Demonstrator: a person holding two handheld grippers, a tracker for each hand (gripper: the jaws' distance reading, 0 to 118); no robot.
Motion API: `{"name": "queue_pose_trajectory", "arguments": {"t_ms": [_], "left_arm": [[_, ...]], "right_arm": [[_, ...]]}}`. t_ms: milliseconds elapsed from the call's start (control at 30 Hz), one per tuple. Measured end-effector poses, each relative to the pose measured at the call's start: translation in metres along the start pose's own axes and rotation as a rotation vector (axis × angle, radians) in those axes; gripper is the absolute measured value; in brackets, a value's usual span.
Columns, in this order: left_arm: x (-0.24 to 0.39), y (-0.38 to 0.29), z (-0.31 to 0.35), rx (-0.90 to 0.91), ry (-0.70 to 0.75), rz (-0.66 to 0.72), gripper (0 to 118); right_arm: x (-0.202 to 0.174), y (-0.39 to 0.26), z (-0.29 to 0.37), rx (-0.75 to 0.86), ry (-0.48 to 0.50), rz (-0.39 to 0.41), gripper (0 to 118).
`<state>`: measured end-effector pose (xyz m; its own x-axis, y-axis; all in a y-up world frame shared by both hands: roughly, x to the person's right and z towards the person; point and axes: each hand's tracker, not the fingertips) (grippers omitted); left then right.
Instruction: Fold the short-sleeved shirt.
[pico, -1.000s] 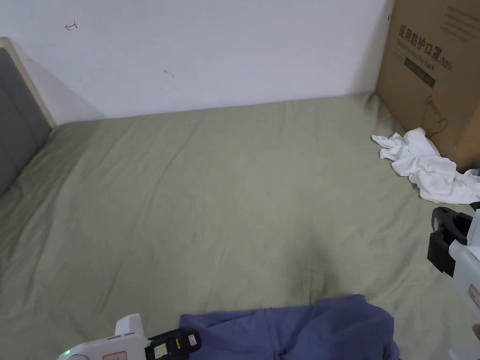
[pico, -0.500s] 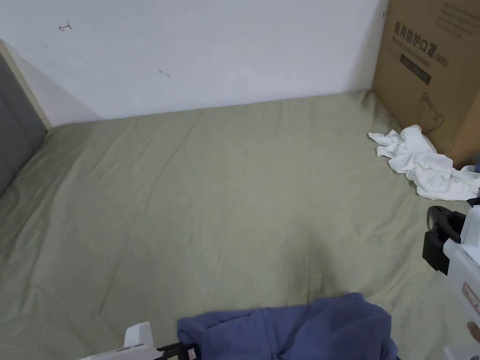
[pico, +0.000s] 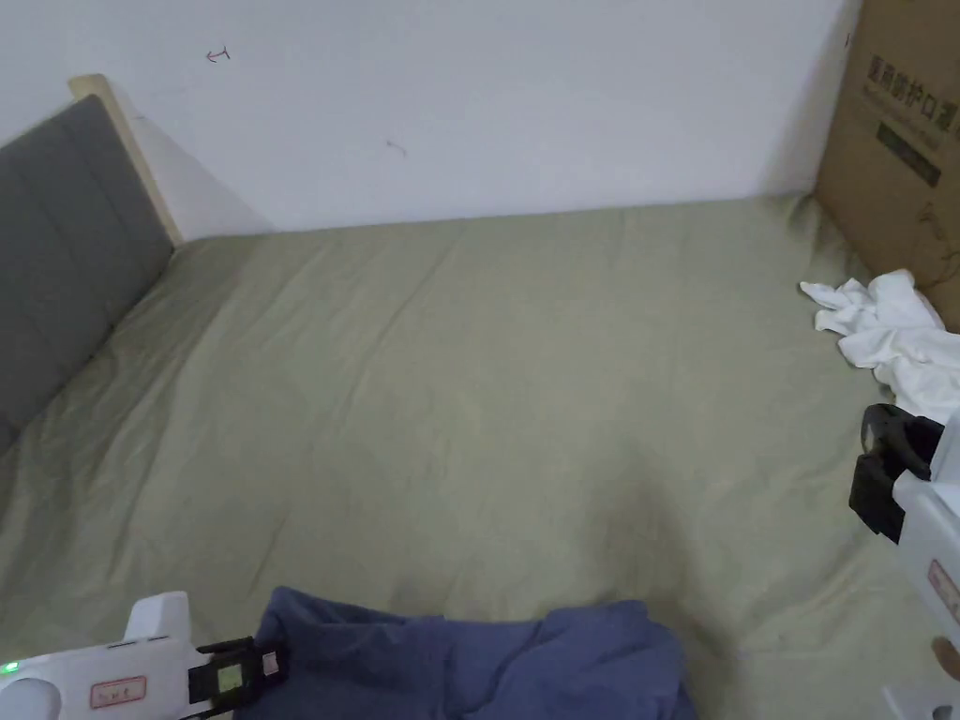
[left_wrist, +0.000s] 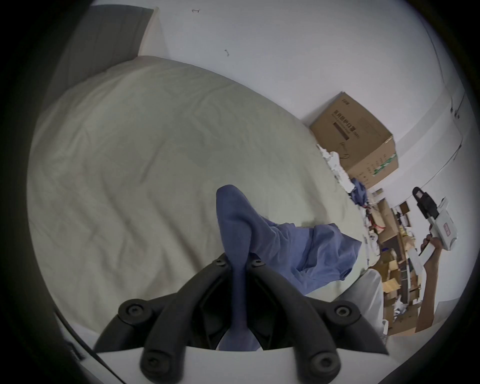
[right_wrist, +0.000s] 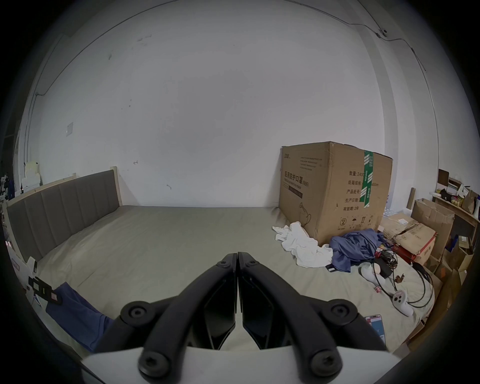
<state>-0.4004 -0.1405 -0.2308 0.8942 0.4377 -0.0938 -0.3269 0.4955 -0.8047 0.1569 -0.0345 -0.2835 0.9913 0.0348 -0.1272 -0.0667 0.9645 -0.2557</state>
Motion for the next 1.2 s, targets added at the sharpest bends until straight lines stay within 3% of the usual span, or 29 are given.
{"name": "queue_pose_trajectory", "arguments": {"t_ms": [67,167,233,300,700,1033,1133,1200], "left_arm": [[0.027,0.001,0.003,-0.027,0.043,-0.043,8],[0.065,0.013,-0.011,-0.104,0.177,0.032,8],[0.09,0.015,-0.018,-0.088,0.114,-0.05,8],[0.119,0.019,-0.027,-0.104,0.146,-0.076,8],[0.27,-0.005,-0.119,-0.228,0.015,-0.262,8],[0.328,-0.065,-0.21,-0.326,0.119,-0.351,8],[0.331,-0.07,-0.209,-0.318,0.129,-0.377,22],[0.335,-0.067,-0.199,-0.3,0.083,-0.377,52]], "right_arm": [[0.0,-0.001,0.0,0.001,0.006,0.002,1],[0.0,-0.001,0.001,-0.003,0.01,0.003,1],[0.002,-0.002,0.001,-0.003,0.013,-0.006,1],[0.004,-0.003,0.003,-0.001,0.012,-0.008,1],[0.022,-0.001,0.017,0.007,-0.018,-0.007,1],[0.035,-0.004,0.022,-0.003,-0.052,0.0,1],[0.036,-0.004,0.023,-0.005,-0.058,-0.002,1],[0.042,-0.008,0.02,-0.007,-0.06,-0.002,1]]}}
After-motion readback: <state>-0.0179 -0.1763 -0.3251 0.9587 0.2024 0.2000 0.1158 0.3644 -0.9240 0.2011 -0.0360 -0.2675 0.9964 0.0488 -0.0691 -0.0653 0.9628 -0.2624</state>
